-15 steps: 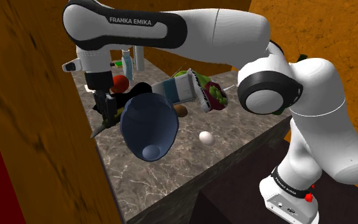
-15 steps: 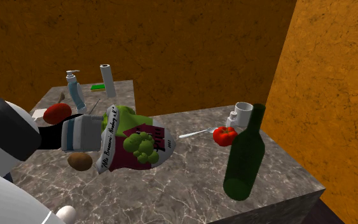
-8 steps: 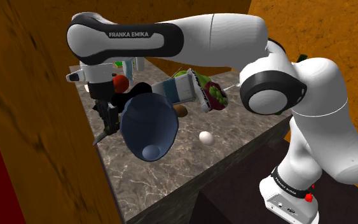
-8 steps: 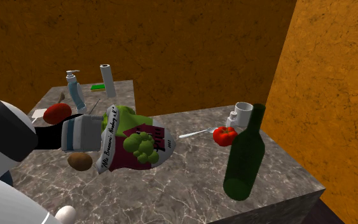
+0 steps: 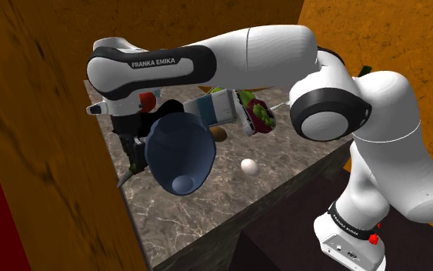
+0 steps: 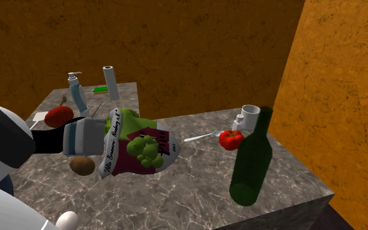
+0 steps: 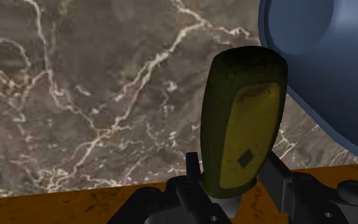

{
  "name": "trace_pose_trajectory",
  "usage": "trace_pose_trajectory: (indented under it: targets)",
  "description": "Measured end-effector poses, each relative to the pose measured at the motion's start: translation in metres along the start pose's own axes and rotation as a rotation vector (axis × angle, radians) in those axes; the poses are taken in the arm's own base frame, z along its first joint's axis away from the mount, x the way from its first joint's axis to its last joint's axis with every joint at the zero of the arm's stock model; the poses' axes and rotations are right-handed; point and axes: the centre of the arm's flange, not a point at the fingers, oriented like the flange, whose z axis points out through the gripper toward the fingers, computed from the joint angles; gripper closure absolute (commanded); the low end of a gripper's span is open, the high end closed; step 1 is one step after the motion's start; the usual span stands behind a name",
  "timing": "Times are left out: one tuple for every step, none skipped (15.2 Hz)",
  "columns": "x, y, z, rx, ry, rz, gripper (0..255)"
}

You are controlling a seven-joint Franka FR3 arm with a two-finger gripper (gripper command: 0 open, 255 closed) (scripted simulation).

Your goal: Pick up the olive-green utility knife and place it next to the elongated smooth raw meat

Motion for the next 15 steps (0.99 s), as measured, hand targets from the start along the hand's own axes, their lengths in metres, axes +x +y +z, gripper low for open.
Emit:
trace_pose_trajectory:
  targets:
    - [0.0, 0.002, 0.005, 0.001, -0.002, 0.001, 255]
    - [0.0, 0.003, 0.008, -0.002, 0.0, 0.003, 255]
    - [0.0, 0.003, 0.013, -0.004, 0.001, 0.004, 255]
    - [-0.001, 0.004, 0.02, -0.003, 0.001, 0.003, 255]
    - [-0.001, 0.006, 0.023, -0.003, 0.001, 0.003, 255]
    - [-0.002, 0.007, 0.026, -0.003, 0.0, 0.003, 255]
    - [-0.002, 0.008, 0.026, -0.002, 0.0, 0.002, 255]
    - [-0.002, 0.008, 0.026, -0.003, 0.0, 0.002, 255]
    - [-0.002, 0.009, 0.029, -0.001, -0.002, 0.004, 255]
    - [-0.002, 0.009, 0.03, 0.0, -0.003, 0.003, 255]
    - [-0.002, 0.009, 0.03, 0.0, -0.002, 0.004, 255]
    - [-0.002, 0.009, 0.03, -0.001, -0.002, 0.004, 255]
    - [-0.002, 0.009, 0.03, 0.001, -0.003, 0.004, 0]
    - [-0.002, 0.009, 0.03, 0.001, -0.003, 0.004, 0]
    - [-0.002, 0.009, 0.029, 0.003, -0.005, 0.004, 0]
